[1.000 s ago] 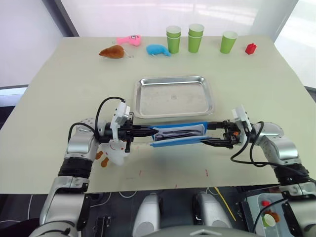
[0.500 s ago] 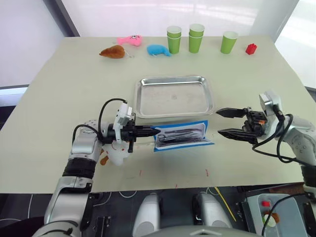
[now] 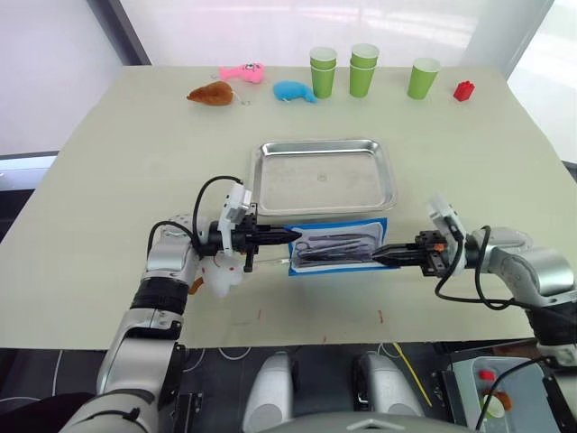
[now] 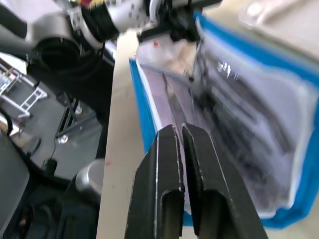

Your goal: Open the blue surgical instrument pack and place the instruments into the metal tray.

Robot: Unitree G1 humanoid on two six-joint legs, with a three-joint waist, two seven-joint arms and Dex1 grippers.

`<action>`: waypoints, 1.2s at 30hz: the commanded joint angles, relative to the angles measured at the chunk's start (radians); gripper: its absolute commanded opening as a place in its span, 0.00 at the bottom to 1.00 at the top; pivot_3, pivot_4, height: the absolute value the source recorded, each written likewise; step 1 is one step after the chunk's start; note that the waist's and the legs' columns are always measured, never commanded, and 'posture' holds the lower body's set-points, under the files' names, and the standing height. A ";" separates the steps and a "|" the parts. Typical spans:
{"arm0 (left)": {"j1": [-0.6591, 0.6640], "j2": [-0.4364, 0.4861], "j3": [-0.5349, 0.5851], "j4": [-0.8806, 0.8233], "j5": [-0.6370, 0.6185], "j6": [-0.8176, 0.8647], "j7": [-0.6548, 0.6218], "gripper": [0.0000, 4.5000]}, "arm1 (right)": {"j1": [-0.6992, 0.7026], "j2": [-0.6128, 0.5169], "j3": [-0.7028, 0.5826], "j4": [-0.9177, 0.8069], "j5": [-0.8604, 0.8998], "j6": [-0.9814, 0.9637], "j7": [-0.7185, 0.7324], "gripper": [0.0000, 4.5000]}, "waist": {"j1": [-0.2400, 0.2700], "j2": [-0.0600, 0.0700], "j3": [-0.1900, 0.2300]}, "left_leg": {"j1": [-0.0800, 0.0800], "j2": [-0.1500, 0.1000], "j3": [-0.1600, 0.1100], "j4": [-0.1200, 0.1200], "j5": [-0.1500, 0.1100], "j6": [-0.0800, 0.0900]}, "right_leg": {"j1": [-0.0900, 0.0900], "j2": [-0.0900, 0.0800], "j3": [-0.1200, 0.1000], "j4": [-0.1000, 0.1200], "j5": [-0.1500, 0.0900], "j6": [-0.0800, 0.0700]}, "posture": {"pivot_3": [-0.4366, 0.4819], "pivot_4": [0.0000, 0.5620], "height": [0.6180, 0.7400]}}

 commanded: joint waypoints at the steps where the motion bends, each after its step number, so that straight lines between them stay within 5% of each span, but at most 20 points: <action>1: -0.005 -0.010 -0.019 0.016 0.008 -0.012 -0.033 0.00 | 0.034 -0.036 0.038 -0.014 -0.063 -0.050 0.035 0.02 | 0.001 0.000 0.000 | 0.000 0.000 0.000 0.000 0.000 0.000 | 0.000 0.000 0.000 0.000 0.000 0.000 | 0.48 0.27 1.00; 20: -0.089 -0.047 -0.050 0.265 0.134 -0.063 0.097 0.00 | 0.099 -0.056 0.168 -0.007 -0.263 -0.207 0.054 0.02 | 0.002 -0.004 -0.003 | 0.002 0.000 -0.001 0.000 0.000 0.000 | 0.002 0.000 0.000 0.000 0.000 0.000 | 0.48 0.27 1.00; 36: -0.199 -0.071 -0.116 0.438 0.240 0.191 0.084 0.00 | 0.098 -0.035 0.171 0.007 -0.271 -0.215 0.053 0.02 | -0.008 -0.005 -0.017 | 0.004 0.000 -0.001 0.000 0.000 0.000 | 0.003 0.001 0.000 0.000 0.000 0.000 | 0.48 0.27 1.00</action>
